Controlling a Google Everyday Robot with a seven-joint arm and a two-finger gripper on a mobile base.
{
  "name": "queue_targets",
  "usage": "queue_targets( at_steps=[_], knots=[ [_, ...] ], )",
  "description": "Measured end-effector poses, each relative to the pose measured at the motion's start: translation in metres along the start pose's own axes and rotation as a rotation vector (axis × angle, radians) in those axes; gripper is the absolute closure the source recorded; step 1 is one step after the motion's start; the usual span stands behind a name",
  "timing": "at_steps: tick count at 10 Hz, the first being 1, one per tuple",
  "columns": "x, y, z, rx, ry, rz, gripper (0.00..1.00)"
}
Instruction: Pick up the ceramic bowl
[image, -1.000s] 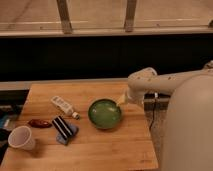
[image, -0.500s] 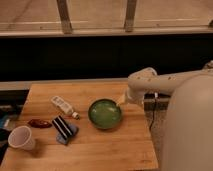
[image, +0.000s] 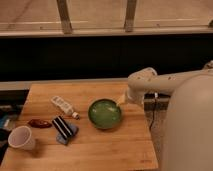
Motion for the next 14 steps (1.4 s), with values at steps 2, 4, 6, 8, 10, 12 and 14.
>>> queue_targets(
  at_steps=[2, 4, 6, 8, 10, 12, 14],
  knots=[
    [0.0, 0.0, 0.0, 0.0, 0.0, 0.0, 0.2],
    [0.0, 0.0, 0.0, 0.0, 0.0, 0.0, 0.2],
    [0.0, 0.0, 0.0, 0.0, 0.0, 0.0, 0.2],
    [0.0, 0.0, 0.0, 0.0, 0.0, 0.0, 0.2],
    [0.0, 0.0, 0.0, 0.001, 0.0, -0.001, 0.2],
    [0.0, 0.003, 0.008, 0.013, 0.014, 0.007, 0.2],
    [0.0, 0.011, 0.027, 0.044, 0.048, 0.007, 0.2]
  ],
)
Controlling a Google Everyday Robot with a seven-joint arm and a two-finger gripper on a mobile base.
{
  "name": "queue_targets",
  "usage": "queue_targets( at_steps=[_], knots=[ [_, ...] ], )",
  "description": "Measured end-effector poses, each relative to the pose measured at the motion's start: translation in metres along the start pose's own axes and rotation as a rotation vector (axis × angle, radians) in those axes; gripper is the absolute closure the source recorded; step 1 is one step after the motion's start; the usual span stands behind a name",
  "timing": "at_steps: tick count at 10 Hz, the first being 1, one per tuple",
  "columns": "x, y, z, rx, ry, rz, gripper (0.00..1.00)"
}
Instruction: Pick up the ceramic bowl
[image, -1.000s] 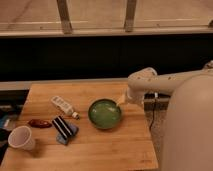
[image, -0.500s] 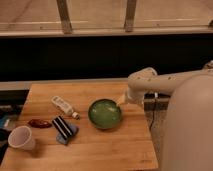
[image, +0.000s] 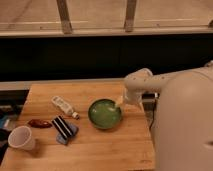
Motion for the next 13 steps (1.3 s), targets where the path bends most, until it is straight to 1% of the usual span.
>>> queue_targets(
  at_steps=[3, 6, 7, 9, 10, 11, 13],
  knots=[
    [-0.006, 0.015, 0.013, 0.034, 0.036, -0.02, 0.2],
    [-0.006, 0.024, 0.029, 0.043, 0.075, -0.026, 0.21],
    [-0.006, 0.025, 0.034, 0.041, 0.084, -0.025, 0.25],
    [-0.007, 0.027, 0.039, 0.029, 0.092, -0.026, 0.45],
    [-0.007, 0.03, 0.04, 0.018, 0.091, -0.029, 0.57],
    [-0.006, 0.033, 0.04, 0.011, 0.092, -0.032, 0.65],
    [-0.007, 0.038, 0.041, -0.007, 0.093, -0.036, 0.85]
  ],
)
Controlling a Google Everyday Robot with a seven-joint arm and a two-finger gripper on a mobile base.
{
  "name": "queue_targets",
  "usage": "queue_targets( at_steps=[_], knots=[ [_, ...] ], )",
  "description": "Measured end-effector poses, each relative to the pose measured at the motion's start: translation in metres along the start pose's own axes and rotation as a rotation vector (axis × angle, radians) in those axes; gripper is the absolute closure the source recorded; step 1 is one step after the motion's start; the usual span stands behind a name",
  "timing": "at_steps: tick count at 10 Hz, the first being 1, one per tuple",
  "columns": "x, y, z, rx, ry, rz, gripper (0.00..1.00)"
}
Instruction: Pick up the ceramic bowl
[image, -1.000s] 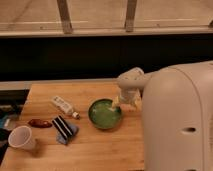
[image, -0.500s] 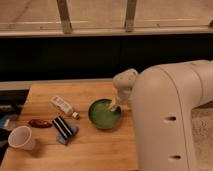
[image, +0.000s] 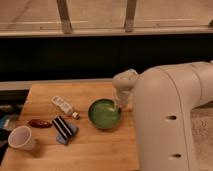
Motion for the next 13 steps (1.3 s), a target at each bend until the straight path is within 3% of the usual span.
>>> queue_targets(
  at_steps=[2, 6, 13],
  knots=[
    [-0.001, 0.003, 0.003, -0.021, 0.003, -0.002, 1.0],
    [-0.008, 0.011, -0.004, -0.051, -0.024, -0.001, 1.0],
    [-0.043, 0.035, -0.091, -0.109, -0.208, -0.024, 1.0]
  ],
)
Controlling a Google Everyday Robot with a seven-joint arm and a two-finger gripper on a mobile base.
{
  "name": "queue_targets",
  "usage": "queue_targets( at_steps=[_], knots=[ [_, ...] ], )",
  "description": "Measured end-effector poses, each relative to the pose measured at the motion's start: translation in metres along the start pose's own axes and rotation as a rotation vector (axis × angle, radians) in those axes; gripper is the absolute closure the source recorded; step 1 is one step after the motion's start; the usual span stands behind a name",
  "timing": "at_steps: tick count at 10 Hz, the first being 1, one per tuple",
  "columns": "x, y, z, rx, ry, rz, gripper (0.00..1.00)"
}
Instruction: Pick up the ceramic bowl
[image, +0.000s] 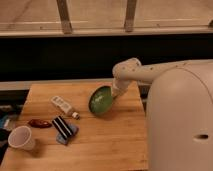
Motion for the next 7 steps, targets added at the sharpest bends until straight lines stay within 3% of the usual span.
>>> queue_targets(
  at_steps=[5, 7],
  knots=[
    [-0.014, 0.01, -0.019, -0.024, -0.063, -0.023, 1.0],
    [-0.016, 0.011, -0.044, -0.074, -0.096, -0.034, 1.0]
  ],
)
